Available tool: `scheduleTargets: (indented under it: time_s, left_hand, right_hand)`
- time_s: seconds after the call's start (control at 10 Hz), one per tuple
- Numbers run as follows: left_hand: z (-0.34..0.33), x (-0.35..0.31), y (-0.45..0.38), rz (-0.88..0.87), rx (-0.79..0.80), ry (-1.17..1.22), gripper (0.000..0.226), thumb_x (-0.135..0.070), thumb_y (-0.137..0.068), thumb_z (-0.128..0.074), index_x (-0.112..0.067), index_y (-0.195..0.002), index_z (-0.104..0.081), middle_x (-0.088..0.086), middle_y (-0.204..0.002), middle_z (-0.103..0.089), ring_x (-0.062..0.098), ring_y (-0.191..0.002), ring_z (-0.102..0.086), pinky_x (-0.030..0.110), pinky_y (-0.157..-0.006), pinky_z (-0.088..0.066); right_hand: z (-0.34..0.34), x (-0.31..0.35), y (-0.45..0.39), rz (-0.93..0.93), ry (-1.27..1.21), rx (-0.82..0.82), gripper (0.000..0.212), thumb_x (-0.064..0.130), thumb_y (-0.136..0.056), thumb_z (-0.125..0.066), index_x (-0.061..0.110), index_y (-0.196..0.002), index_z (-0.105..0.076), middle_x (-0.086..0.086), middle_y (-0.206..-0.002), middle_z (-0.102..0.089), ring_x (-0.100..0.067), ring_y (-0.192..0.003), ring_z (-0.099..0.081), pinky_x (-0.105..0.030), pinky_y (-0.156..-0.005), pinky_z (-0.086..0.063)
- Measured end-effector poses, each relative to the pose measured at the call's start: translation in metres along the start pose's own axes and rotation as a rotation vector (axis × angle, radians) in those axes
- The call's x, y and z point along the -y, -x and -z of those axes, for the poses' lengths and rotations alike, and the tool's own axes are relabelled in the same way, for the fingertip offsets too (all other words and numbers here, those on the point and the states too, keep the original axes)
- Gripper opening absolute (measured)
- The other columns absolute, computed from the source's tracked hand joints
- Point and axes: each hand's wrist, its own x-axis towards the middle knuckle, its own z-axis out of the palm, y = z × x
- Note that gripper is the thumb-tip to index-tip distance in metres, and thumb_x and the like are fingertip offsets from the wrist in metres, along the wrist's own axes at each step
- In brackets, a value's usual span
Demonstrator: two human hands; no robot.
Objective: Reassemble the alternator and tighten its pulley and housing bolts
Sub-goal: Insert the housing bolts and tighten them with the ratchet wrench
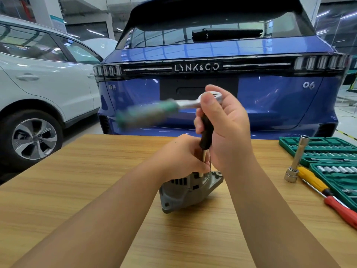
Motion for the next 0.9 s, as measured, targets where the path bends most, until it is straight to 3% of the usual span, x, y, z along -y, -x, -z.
scheduleTargets:
  time_s: [0.1, 0.2, 0.3, 0.4, 0.5, 0.6, 0.7, 0.8, 0.9]
  left_hand:
    - [0.002, -0.003, 0.002, 0.015, -0.026, -0.052, 0.016, -0.018, -0.089, -0.076, -0.008, -0.101, -0.071, 0.015, -0.101, -0.074, 0.014, -0.075, -0.057, 0.006, -0.052, -0.040]
    - [0.002, -0.002, -0.001, 0.054, -0.033, -0.063, 0.019, -0.024, -0.088, -0.077, -0.011, -0.100, -0.073, 0.012, -0.099, -0.075, 0.025, -0.085, -0.067, 0.018, -0.063, -0.051]
    - [0.000, -0.002, -0.003, 0.071, -0.026, -0.091, 0.019, -0.028, -0.087, -0.078, -0.013, -0.099, -0.073, 0.009, -0.097, -0.075, 0.027, -0.091, -0.070, 0.038, -0.079, -0.057]
    - [-0.001, -0.001, -0.003, 0.072, -0.033, -0.084, 0.019, -0.028, -0.086, -0.079, -0.015, -0.098, -0.073, 0.008, -0.096, -0.076, 0.026, -0.090, -0.070, 0.038, -0.078, -0.057]
    - [0.000, 0.000, -0.002, 0.082, -0.036, -0.087, 0.017, -0.028, -0.085, -0.079, -0.016, -0.096, -0.073, 0.005, -0.094, -0.076, 0.023, -0.087, -0.070, 0.036, -0.072, -0.056]
    - [0.002, -0.002, -0.001, 0.075, -0.027, -0.055, 0.010, -0.024, -0.085, -0.079, -0.023, -0.091, -0.071, -0.004, -0.086, -0.074, 0.010, -0.077, -0.068, 0.028, -0.066, -0.051]
    - [0.002, -0.001, -0.001, 0.063, -0.024, -0.022, 0.013, -0.020, -0.083, -0.078, -0.030, -0.081, -0.070, -0.011, -0.078, -0.071, 0.002, -0.070, -0.063, 0.026, -0.062, -0.045]
    - [0.002, -0.001, 0.001, 0.051, -0.015, 0.010, 0.026, -0.020, -0.084, -0.079, -0.041, -0.073, -0.068, -0.020, -0.071, -0.069, -0.003, -0.067, -0.063, 0.026, -0.060, -0.050]
    - [0.000, -0.004, -0.001, 0.039, 0.024, -0.034, 0.013, -0.024, -0.087, -0.079, -0.030, -0.093, -0.071, -0.009, -0.087, -0.073, 0.008, -0.082, -0.069, 0.032, -0.077, -0.057]
  right_hand:
    - [0.003, -0.002, -0.005, 0.019, 0.117, -0.056, 0.012, 0.027, -0.090, -0.067, 0.017, -0.094, -0.063, 0.005, -0.068, -0.055, -0.013, -0.059, -0.047, -0.024, -0.055, -0.044]
    - [0.006, -0.006, -0.003, -0.022, 0.003, 0.093, 0.020, 0.015, -0.092, -0.062, 0.023, -0.109, -0.062, 0.002, -0.080, -0.061, -0.014, -0.066, -0.049, -0.027, -0.065, -0.046]
    - [0.007, -0.010, -0.002, 0.099, 0.047, 0.134, 0.039, 0.006, -0.094, -0.059, 0.033, -0.122, -0.058, -0.002, -0.090, -0.065, -0.015, -0.069, -0.052, -0.032, -0.067, -0.047]
    - [0.003, -0.010, 0.003, 0.161, 0.138, 0.110, 0.045, 0.008, -0.094, -0.058, 0.038, -0.127, -0.056, -0.003, -0.097, -0.067, -0.018, -0.075, -0.055, -0.033, -0.070, -0.050]
    - [-0.003, 0.001, 0.002, 0.035, 0.058, 0.087, 0.043, 0.014, -0.088, -0.055, 0.031, -0.128, -0.056, -0.008, -0.094, -0.066, -0.021, -0.073, -0.055, -0.032, -0.067, -0.049]
    - [-0.010, 0.018, -0.011, -0.191, 0.000, 0.061, 0.050, 0.031, -0.070, -0.053, 0.023, -0.119, -0.061, -0.010, -0.078, -0.061, -0.027, -0.063, -0.049, -0.034, -0.058, -0.040]
    - [-0.005, 0.015, -0.006, -0.160, -0.137, 0.121, 0.064, 0.043, -0.064, -0.065, 0.022, -0.123, -0.056, -0.012, -0.083, -0.056, -0.026, -0.066, -0.042, -0.035, -0.062, -0.031]
    - [0.001, 0.008, 0.000, -0.133, -0.160, 0.069, 0.044, 0.044, -0.089, -0.061, 0.015, -0.121, -0.057, -0.006, -0.080, -0.051, -0.016, -0.061, -0.044, -0.026, -0.058, -0.037]
    - [0.002, 0.005, -0.003, -0.006, 0.038, -0.080, 0.017, 0.032, -0.092, -0.068, 0.016, -0.093, -0.066, 0.004, -0.065, -0.046, -0.011, -0.053, -0.035, -0.024, -0.049, -0.032]
